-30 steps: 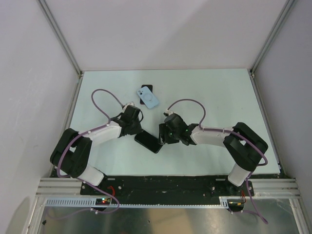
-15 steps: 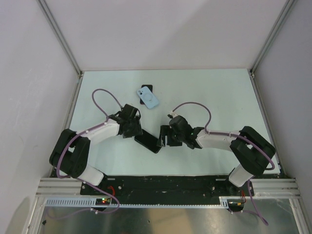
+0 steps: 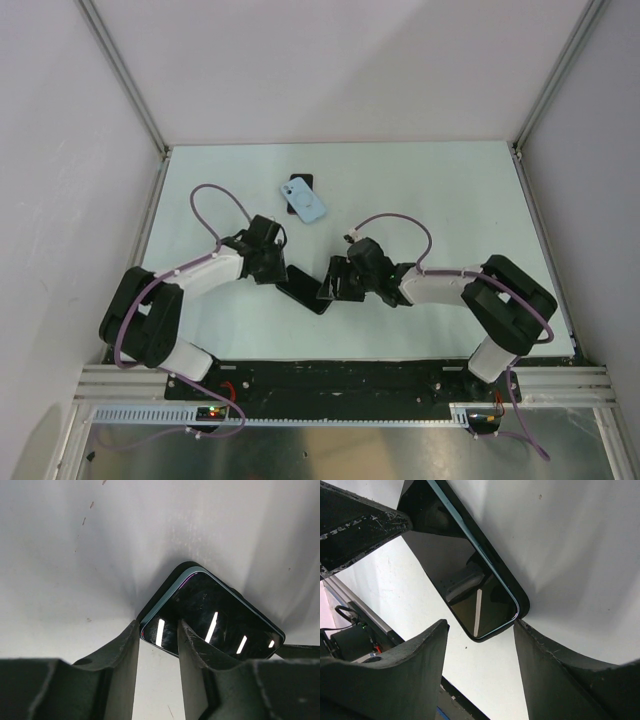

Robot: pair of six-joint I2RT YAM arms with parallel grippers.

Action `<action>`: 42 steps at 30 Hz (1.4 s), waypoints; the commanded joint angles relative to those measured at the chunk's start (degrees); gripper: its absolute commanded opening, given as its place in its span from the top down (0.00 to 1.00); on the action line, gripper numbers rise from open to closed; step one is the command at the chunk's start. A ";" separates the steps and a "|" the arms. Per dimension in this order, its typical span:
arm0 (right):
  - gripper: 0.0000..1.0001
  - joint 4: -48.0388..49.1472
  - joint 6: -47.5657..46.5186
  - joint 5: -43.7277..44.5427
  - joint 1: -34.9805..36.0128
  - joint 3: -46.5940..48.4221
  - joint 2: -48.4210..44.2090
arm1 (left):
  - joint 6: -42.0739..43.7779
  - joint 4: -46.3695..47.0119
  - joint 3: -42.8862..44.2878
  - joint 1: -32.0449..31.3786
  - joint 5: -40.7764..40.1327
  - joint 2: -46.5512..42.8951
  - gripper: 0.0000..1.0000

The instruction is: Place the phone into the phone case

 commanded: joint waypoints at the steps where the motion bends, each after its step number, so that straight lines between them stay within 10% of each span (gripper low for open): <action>1: 0.40 5.31 2.11 -0.81 -0.38 0.06 2.34 | 0.99 1.50 -1.68 -0.43 3.13 -1.09 0.63; 23: 0.37 -6.36 -7.36 3.85 -7.20 9.82 1.09 | -9.54 2.82 -4.72 -7.82 1.65 -2.13 0.73; 34: 0.21 -9.80 -4.88 7.05 -4.31 1.06 -8.46 | -7.03 1.05 -1.68 -7.79 -1.71 -4.34 0.55; 42: 0.28 -6.40 -0.93 7.15 -0.42 -1.60 -6.59 | 0.29 -5.15 5.11 -7.15 -4.42 -2.36 0.51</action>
